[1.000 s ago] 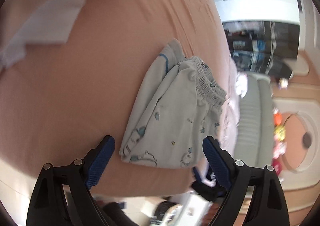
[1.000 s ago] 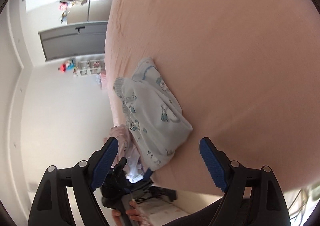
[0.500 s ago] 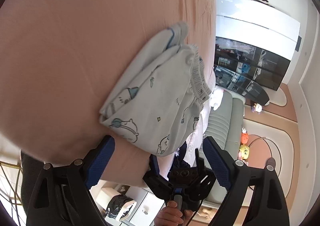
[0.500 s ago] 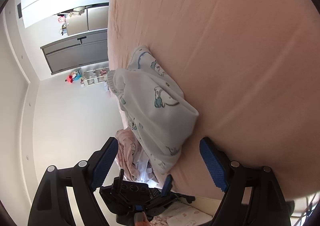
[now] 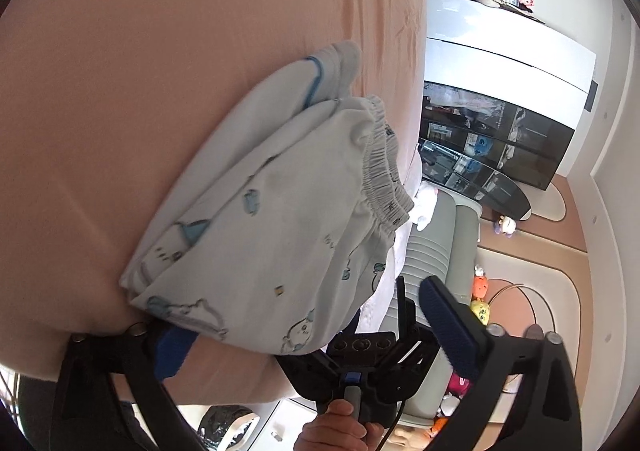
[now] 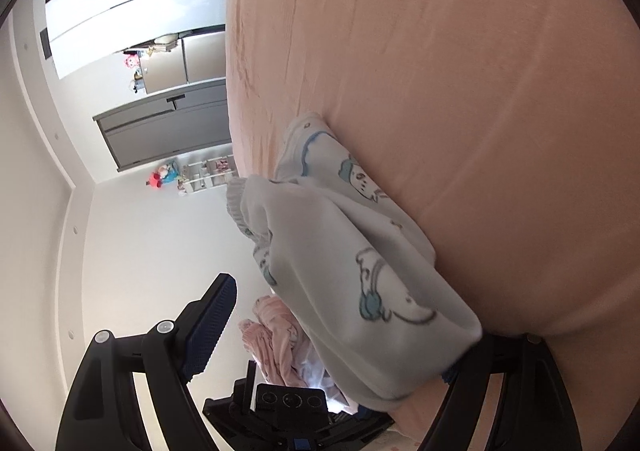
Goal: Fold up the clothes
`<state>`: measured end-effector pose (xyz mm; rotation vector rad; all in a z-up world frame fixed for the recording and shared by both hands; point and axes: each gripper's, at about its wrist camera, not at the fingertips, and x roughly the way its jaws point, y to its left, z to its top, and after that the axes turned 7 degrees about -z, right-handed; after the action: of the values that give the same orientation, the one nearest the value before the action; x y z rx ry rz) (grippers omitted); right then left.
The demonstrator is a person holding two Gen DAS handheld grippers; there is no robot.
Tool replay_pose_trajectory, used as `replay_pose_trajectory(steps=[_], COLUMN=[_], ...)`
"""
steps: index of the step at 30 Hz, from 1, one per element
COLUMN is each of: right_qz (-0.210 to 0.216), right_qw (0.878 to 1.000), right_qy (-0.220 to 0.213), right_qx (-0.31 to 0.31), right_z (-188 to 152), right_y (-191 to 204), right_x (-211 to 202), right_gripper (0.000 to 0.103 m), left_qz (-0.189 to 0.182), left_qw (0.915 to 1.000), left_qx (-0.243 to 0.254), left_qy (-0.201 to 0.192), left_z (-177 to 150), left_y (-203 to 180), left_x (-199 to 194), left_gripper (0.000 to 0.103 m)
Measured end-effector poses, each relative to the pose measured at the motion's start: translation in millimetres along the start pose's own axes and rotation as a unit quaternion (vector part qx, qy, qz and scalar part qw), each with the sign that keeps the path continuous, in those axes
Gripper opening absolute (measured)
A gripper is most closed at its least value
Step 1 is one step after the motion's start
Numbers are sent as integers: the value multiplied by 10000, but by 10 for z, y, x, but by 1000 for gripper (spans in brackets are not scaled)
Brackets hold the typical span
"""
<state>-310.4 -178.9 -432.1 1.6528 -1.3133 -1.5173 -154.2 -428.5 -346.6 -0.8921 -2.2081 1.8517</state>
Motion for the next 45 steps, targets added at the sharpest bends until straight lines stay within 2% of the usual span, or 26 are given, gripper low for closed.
replay_pose_trajectory(steps=[1,2,3,5,12,16,17,19,20,21,22,23,24,28,31,39,40,41,42,43,44,45], right_qz=[71,142,213,315,24,-51,-45,-238,-341,-473,-253,-33,161,-203,-222,-227,-214,-201,-190,-186,-185,-195], right_qw=[10000,9998,9996,9992,9999,9993,9990,9987,9984,9980,9987,9989,9985,9964,9954,9954,9955,9956,9957,9957,9957,9957], right_qy=[-16,-32,-50,-103,-86,-57,-57,9,42,83,169,254,336,411,319,324,331,338,351,353,353,350], right_qx=[51,103,155,209,-97,-362,-431,-448,-452,-420,-408,-395,-393,-711,-876,-868,-858,-848,-840,-836,-834,-839], right_z=[18,35,53,76,132,99,90,95,98,113,136,159,178,146,118,129,129,130,134,142,141,134], right_y=[11,23,43,98,268,264,257,215,190,112,-12,-135,-245,-128,-96,-105,-114,-123,-128,-126,-121,-109], right_x=[24,49,72,119,318,326,324,311,303,288,270,251,234,258,234,212,208,204,202,232,236,263], right_gripper=[85,91,97,103,103,102,100,89,71,37,11,1,2,1,1,1,1,1,1,1,1,1], left_qz=[31,72,27,-67,134,-46,-56,-74,-82,-99,-117,-131,-156,-189,-100,374,629,922,1029,1083,1137,808], left_qw=[10000,10000,10000,9999,9995,9989,9988,9986,9986,9985,9986,9986,9985,9985,9987,9961,9949,9926,9917,9912,9907,9949], left_qx=[67,52,27,10,265,291,317,360,375,379,367,359,347,275,306,711,695,686,661,630,599,444], left_qy=[9,7,-21,-86,-132,-357,-363,-369,-369,-371,-373,-372,-383,-425,-384,-358,-367,-390,-408,-422,-437,-416], left_z=[33,61,87,138,191,142,134,124,122,122,121,126,127,135,142,74,75,79,84,90,96,121], left_y=[-32,-45,-57,-90,-159,-71,-65,-58,-58,-57,-52,-54,-56,-40,-60,-135,-129,-126,-67,8,84,189], left_x=[36,58,78,135,295,228,227,229,232,231,229,241,241,244,274,353,359,369,343,306,269,222], left_gripper=[103,103,103,103,103,103,103,103,103,103,103,103,103,103,103,101,85,61,46,21,12,12])
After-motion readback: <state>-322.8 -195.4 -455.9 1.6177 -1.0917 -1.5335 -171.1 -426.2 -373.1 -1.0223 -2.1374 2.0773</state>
